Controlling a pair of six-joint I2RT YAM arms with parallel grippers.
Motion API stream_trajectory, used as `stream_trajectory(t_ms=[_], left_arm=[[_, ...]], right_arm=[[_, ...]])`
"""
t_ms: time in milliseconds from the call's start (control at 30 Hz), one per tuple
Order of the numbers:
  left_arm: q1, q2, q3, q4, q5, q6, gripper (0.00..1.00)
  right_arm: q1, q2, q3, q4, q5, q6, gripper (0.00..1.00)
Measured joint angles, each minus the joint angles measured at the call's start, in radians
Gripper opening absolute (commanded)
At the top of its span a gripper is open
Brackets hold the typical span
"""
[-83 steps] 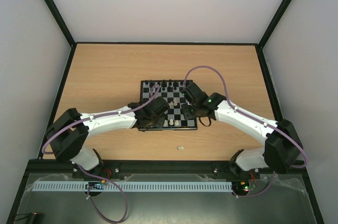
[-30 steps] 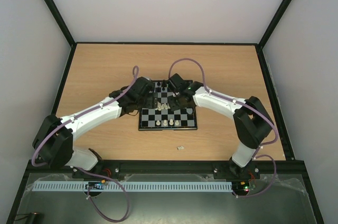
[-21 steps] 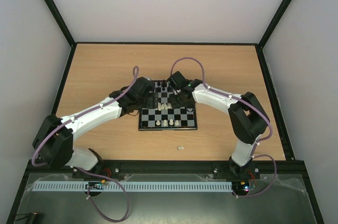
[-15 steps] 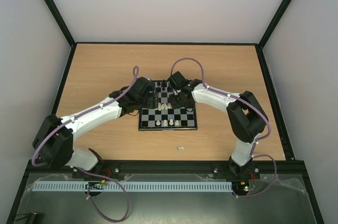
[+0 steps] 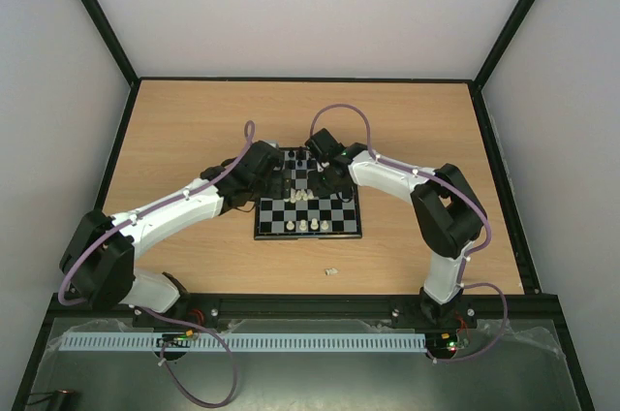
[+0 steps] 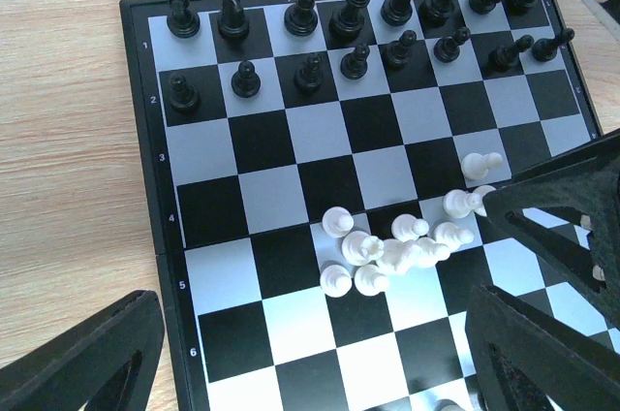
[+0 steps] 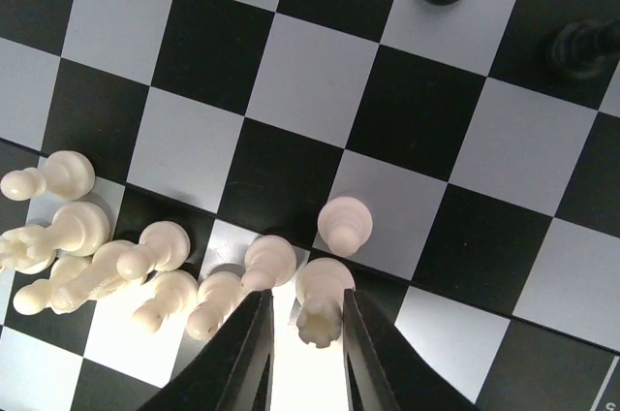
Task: Set up the chess pieces on the board
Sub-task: Pick up the chess piece from the chessboard.
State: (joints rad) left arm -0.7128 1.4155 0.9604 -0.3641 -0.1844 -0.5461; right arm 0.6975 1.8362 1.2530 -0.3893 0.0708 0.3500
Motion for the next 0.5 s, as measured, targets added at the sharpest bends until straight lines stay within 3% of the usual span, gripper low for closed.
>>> stream_trajectory(t_ms=[233,500], left_arm=[[0.0,0.002,0.0,0.006,0.002,0.002,0.88],[0.0,0.002,0.0,0.006,0.002,0.002,0.88]], right_arm=[[-0.006,0.007,0.009,0.002,0.0,-0.006,0.1],[-0.01,0.004,0.011,-0.001,0.001,-0.006,0.09]])
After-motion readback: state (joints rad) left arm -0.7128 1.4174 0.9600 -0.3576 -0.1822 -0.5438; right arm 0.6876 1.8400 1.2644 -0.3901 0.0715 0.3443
